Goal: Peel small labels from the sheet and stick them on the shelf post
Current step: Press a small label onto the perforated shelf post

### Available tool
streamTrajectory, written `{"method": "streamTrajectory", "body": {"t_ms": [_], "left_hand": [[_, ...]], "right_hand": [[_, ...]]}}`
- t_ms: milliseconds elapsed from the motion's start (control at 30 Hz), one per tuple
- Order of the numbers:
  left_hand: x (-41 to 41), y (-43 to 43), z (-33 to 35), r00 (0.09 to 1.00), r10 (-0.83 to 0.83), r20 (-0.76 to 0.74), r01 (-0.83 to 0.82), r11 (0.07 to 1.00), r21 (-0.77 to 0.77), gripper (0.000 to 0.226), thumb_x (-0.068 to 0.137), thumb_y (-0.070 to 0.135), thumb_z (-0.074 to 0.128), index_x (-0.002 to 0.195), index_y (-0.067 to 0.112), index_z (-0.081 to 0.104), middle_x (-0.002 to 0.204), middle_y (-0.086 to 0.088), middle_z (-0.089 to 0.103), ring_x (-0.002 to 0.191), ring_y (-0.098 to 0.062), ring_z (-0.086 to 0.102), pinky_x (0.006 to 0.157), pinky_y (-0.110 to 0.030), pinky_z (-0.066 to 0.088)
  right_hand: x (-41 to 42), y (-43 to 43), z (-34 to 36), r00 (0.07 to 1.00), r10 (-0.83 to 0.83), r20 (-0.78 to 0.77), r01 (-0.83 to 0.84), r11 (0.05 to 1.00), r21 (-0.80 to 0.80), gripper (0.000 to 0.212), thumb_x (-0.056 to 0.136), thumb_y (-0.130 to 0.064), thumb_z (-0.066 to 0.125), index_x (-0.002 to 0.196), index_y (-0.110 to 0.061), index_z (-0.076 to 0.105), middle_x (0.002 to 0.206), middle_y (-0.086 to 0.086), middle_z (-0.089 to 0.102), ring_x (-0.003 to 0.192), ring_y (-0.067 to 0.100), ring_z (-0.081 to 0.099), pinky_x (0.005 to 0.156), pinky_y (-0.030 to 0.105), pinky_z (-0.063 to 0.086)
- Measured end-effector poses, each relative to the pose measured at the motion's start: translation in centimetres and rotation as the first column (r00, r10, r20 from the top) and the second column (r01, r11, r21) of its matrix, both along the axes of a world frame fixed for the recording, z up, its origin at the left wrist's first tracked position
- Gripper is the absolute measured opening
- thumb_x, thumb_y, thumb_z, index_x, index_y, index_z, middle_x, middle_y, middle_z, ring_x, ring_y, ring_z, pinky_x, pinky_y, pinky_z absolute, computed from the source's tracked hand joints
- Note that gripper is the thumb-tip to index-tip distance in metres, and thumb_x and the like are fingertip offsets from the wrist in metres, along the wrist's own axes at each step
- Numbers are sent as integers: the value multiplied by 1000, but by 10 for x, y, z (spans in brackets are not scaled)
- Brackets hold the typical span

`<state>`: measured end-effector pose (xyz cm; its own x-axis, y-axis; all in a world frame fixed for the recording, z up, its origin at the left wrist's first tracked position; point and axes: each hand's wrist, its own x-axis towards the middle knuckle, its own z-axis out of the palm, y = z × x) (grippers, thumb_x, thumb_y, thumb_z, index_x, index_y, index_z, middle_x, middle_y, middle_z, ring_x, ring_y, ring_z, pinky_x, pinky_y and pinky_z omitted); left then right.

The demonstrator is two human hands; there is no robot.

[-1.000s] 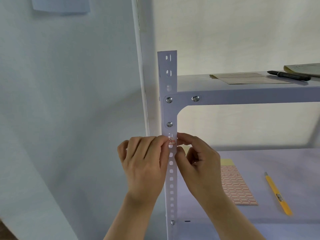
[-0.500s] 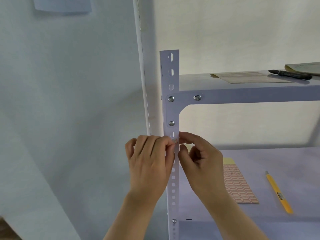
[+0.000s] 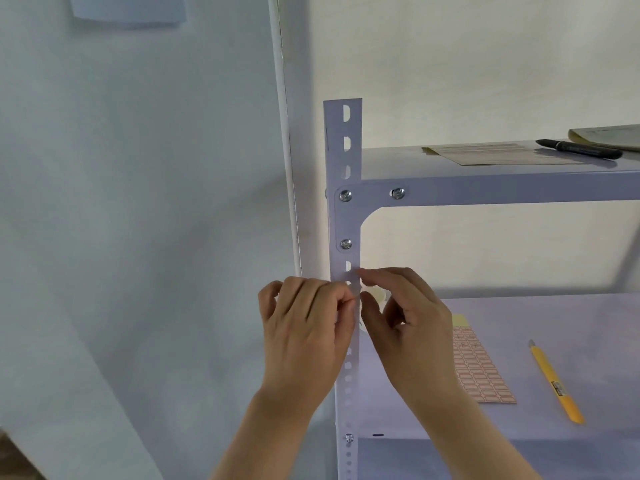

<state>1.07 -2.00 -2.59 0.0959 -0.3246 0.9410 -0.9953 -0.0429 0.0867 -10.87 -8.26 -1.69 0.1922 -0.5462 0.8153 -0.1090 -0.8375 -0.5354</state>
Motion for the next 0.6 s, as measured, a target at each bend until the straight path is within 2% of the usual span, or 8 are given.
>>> {"method": "streamTrajectory", "body": {"t_ms": [133, 267, 333, 433, 533, 600], "left_hand": [[-7, 8, -7, 995, -92, -49, 91, 996, -8, 23, 96, 22, 57, 78, 15, 69, 75, 5, 69, 71, -23, 61, 81, -35, 41], [-11, 17, 2, 949, -225, -220, 219, 974, -54, 16, 93, 23, 58, 85, 15, 69, 86, 9, 71, 82, -15, 60, 82, -29, 44], [-14, 21, 9, 892, -317, -321, 303, 948, -94, 13, 92, 24, 61, 88, 16, 70, 89, 17, 68, 86, -9, 61, 79, -29, 49], [-20, 29, 20, 773, -416, -478, 398, 906, -144, 6, 89, 27, 67, 90, 26, 73, 92, 17, 72, 84, -4, 67, 77, -19, 52], [-26, 35, 29, 667, -442, -600, 445, 882, -155, 10, 83, 21, 74, 86, 30, 75, 91, 17, 75, 79, -2, 68, 73, -6, 47], [-27, 36, 33, 624, -443, -644, 474, 869, -138, 13, 80, 20, 75, 85, 33, 75, 87, 20, 76, 76, -4, 68, 72, -9, 48]], "right_hand": [[-5, 1, -3, 998, 47, -39, -48, 998, -48, 17, 84, -5, 70, 96, -15, 75, 90, -6, 66, 50, 10, 50, 51, 12, 39], [-13, 5, -2, 994, 110, -26, -109, 994, 23, 12, 87, -9, 67, 92, -16, 75, 88, -10, 67, 51, 4, 47, 51, 11, 36], [-17, 9, 2, 988, 156, 2, -156, 985, 78, 10, 89, -14, 66, 91, -20, 74, 84, -15, 67, 49, 7, 46, 49, 14, 37], [-23, 15, 9, 979, 203, 34, -206, 969, 135, 10, 91, -27, 64, 91, -28, 74, 80, -15, 67, 47, 19, 50, 45, 35, 45], [-30, 21, 14, 972, 227, 61, -235, 951, 202, 14, 89, -24, 67, 90, -33, 77, 70, -15, 67, 48, 28, 49, 46, 44, 46], [-33, 25, 18, 964, 250, 94, -266, 927, 264, 12, 88, -24, 70, 89, -33, 79, 58, -6, 62, 49, 33, 46, 45, 47, 46]]}}
